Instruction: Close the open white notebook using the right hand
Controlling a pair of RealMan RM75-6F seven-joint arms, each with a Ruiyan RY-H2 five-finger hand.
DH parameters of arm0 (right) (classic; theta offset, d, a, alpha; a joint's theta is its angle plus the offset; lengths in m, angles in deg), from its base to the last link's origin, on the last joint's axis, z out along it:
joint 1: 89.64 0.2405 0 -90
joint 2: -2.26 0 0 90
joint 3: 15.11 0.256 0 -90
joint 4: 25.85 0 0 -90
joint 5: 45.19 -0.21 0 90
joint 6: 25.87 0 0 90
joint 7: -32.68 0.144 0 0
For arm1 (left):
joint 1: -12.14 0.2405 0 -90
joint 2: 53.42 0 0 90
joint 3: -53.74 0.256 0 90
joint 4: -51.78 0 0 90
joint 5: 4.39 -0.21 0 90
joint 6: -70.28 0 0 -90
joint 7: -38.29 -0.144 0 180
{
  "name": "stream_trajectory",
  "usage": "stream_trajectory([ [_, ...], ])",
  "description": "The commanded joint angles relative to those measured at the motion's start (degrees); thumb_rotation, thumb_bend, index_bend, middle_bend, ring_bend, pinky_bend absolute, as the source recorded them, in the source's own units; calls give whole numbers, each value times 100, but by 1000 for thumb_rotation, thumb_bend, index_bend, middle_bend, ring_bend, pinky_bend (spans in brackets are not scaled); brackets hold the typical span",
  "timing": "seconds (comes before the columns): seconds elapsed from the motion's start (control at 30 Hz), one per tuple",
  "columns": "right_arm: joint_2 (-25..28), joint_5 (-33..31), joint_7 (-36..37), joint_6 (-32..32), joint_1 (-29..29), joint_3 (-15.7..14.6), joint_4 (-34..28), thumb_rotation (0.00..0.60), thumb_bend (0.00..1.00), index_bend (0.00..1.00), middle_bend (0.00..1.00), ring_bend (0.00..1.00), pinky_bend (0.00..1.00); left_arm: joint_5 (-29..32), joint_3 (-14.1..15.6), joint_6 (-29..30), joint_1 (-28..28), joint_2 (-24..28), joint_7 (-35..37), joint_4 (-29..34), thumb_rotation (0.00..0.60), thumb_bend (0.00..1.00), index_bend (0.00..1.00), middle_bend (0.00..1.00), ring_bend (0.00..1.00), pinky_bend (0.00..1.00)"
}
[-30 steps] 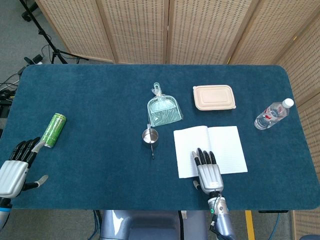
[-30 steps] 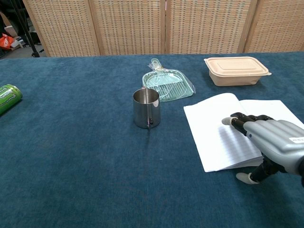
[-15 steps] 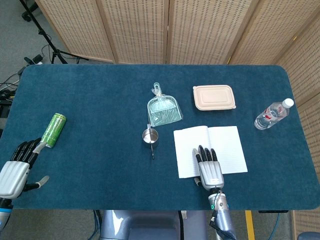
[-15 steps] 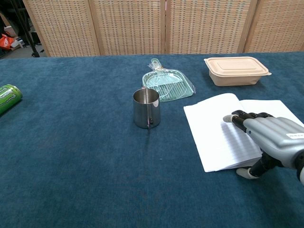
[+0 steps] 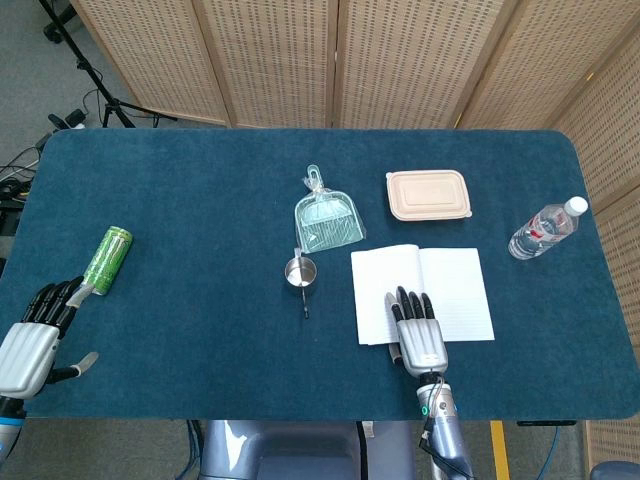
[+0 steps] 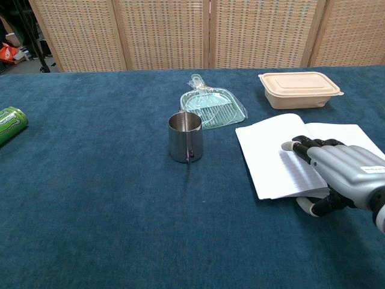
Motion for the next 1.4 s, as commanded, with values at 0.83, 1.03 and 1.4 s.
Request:
stream_trajectory([
  [0.83, 56, 461, 210, 969, -303, 296, -437, 600, 517, 0, 0, 0, 0, -59, 13, 67, 17, -5, 19, 14, 600, 190, 0, 0, 0, 0],
  [1.03, 141, 479, 228, 1097, -332, 456, -517, 600, 517, 0, 0, 0, 0, -66, 18, 61, 16, -11, 5, 11, 600, 191, 0, 0, 0, 0],
  [1.4, 451, 339, 136, 1311, -408, 771, -593, 600, 517, 0, 0, 0, 0, -59, 11, 74, 21, -9, 12, 16, 600, 191, 0, 0, 0, 0],
])
